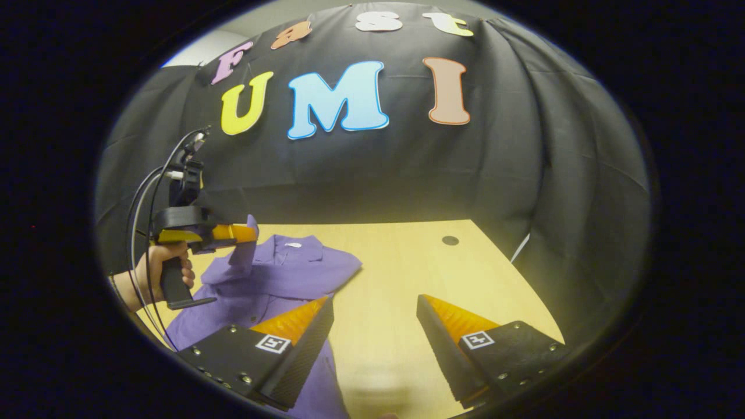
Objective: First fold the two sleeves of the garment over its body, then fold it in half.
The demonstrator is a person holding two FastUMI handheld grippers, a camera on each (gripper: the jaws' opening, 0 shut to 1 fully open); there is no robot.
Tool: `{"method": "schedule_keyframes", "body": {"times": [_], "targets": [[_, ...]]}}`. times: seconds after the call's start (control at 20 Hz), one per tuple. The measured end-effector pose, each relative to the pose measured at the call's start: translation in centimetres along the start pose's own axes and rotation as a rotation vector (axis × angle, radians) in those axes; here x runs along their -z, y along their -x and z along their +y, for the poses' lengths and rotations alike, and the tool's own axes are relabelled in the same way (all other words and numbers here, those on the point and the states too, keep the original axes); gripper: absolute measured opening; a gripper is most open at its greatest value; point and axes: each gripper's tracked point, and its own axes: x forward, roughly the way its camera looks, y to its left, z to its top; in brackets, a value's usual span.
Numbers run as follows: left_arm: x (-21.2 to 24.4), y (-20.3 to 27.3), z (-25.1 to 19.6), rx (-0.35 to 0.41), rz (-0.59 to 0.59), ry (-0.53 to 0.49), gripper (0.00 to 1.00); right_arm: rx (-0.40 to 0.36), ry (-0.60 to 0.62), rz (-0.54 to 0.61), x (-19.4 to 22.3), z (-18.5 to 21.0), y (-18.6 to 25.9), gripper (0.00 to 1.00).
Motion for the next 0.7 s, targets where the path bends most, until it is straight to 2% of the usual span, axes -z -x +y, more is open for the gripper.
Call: {"method": "schedule_keyframes", "body": {"times": [0.05,0.15,0.5,0.7], "targets": [[0.6,-0.5,-0.7,0.008,0.016,-0.010,0.07,0.000,-0.003,0.002,0.1,-0.1,0.0,0.88],[1.8,-1.3,-1.9,0.018,0.043,-0.037,0.07,-0.006,-0.013,0.003,0.4,-0.1,0.0,0.91],[5.3,-4.4,-4.2,0.039,0.120,-0.140,0.07,-0.063,-0.004,0.027,1.7,0.7,0.1,0.91],[7.3,-5.2,-4.6,0.040,0.160,-0.181,0.09,-0.039,-0.007,0.020,2.0,0.0,0.5,0.92]]}}
